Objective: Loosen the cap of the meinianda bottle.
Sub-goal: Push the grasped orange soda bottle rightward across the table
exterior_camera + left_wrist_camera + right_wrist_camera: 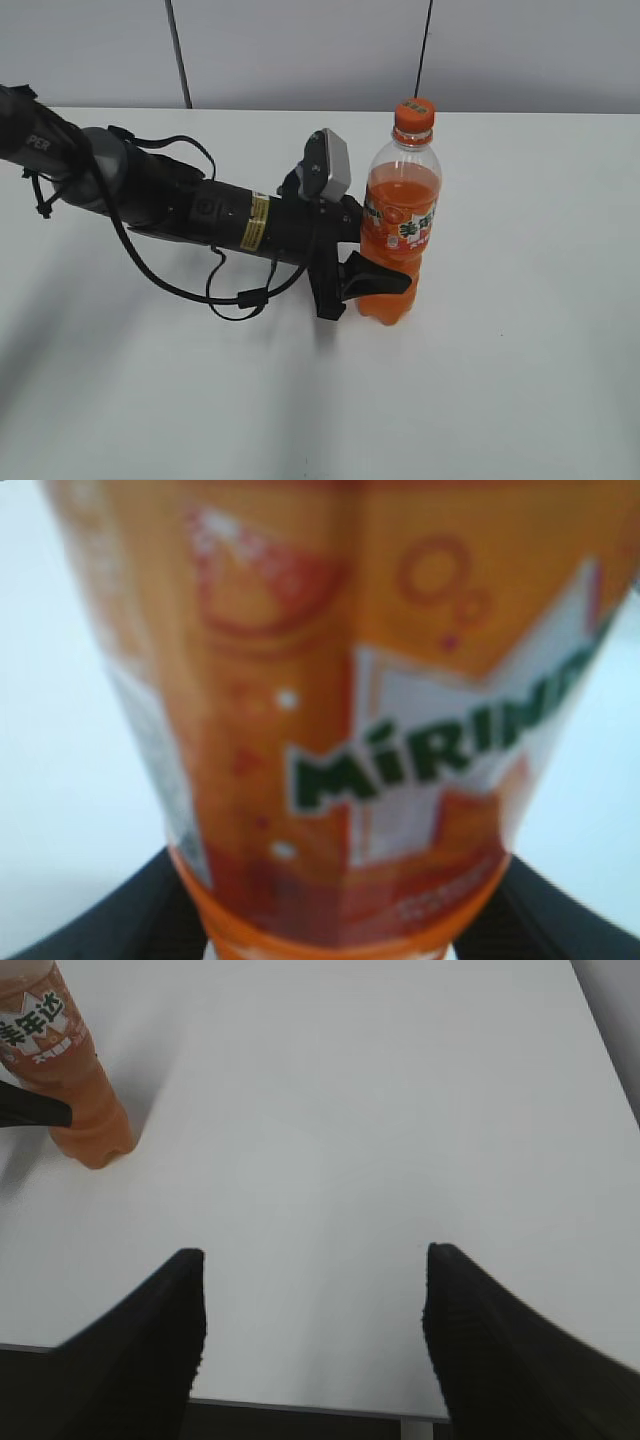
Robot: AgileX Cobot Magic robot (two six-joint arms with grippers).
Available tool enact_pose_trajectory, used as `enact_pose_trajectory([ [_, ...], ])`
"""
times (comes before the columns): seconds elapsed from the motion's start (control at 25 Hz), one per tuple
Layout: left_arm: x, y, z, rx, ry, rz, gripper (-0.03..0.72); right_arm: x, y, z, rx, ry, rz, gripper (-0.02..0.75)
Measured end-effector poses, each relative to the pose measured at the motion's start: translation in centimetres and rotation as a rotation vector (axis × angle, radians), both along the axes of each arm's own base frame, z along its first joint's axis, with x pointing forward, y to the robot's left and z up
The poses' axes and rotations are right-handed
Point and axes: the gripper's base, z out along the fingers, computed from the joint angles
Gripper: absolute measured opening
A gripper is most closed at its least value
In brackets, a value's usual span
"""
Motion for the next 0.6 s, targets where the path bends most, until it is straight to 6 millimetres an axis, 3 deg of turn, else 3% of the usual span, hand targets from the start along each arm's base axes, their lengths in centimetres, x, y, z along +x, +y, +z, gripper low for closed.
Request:
enact_pose_trajectory([
  [0.28,-0.8,-0.8,-0.1,0.011,0.022,-0.04,0.41,2.4,0.5,2.1,0.047,0.169,0.002,0.512],
  [0.6,-1.5,-0.7,-0.1,0.04,0.044,-0.115,0.41,7.8,1.0,7.1,0.029,0.408,0.005,0.512],
])
